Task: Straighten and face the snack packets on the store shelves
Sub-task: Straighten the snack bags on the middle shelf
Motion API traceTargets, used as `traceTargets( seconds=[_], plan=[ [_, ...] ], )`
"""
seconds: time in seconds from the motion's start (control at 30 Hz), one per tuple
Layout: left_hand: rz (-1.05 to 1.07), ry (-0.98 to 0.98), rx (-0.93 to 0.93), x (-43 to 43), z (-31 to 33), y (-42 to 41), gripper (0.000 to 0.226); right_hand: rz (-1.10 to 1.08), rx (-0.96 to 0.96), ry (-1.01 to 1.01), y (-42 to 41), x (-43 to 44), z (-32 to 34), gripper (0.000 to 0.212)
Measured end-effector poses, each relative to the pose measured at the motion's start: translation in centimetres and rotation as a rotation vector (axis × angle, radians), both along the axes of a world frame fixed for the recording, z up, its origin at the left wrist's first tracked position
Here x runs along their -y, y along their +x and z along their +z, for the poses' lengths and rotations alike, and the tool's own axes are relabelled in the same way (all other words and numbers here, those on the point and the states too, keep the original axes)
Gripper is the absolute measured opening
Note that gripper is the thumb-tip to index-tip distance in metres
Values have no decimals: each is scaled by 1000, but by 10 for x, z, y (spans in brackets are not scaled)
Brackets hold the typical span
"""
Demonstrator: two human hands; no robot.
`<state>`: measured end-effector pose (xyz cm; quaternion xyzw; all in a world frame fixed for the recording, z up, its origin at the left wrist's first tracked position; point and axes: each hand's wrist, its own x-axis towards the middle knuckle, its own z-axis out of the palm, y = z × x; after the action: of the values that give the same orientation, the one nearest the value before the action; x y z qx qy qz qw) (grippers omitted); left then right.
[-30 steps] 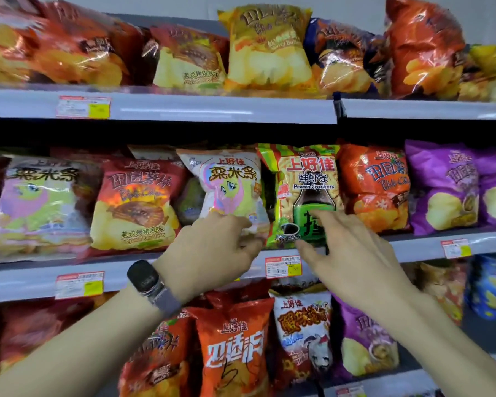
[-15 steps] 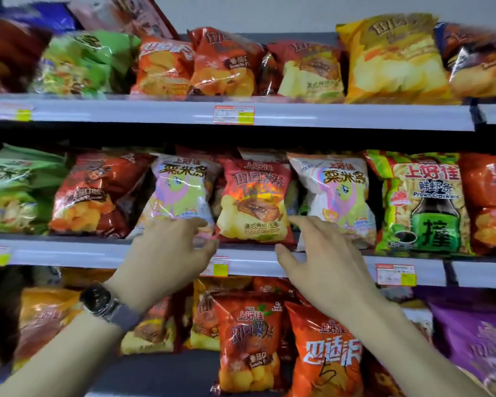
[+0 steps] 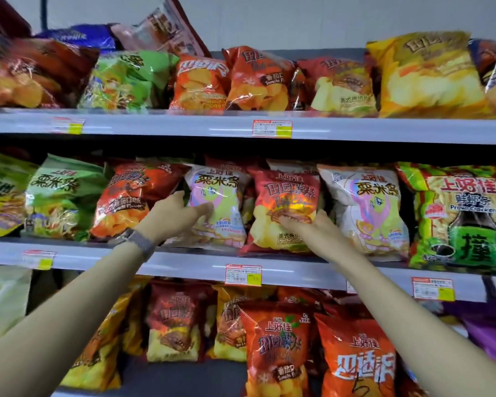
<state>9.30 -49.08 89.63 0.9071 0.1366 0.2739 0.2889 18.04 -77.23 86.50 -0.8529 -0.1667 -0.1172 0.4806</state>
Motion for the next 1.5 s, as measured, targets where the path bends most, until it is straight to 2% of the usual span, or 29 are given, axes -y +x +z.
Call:
traceTargets(
  seconds=[0.1,0.2,0.3,0.43,0.57,0.63,0.73,0.93,1.23,1.5],
  plan=[
    [-59,-168,60,-9,7,10,70,34,-8,48,11,-5,-4,79],
    [-109,-236,60,-14,9,18,78,16,-6,82,-1,-10,3,70],
    [-158,-280,67,-17,3,23,78,-42,53,46,-10,-14,7,92],
    [-185,-291,120,-16,-5,27,52,-14,200,10,-17,-17,5,103],
    [-248,-270,89,-16,-7,30,91,2,268,13,-16,-17,10,117],
    [-262,-287,97,-20,-9,35,97,4,286,38,-16,-17,11,121],
    [-259,-343,137,-21,-12,40,88,-36,326,73,-20,-12,9,118],
    [-280,-458,244,-3,-11,48,36,-107,375,160,-40,24,15,108],
    [-372,-589,412,21,6,26,36,-175,347,112,-54,73,22,104],
    [-333,-578,432,0,2,-28,34,-84,328,145,-48,45,9,107]
  ],
)
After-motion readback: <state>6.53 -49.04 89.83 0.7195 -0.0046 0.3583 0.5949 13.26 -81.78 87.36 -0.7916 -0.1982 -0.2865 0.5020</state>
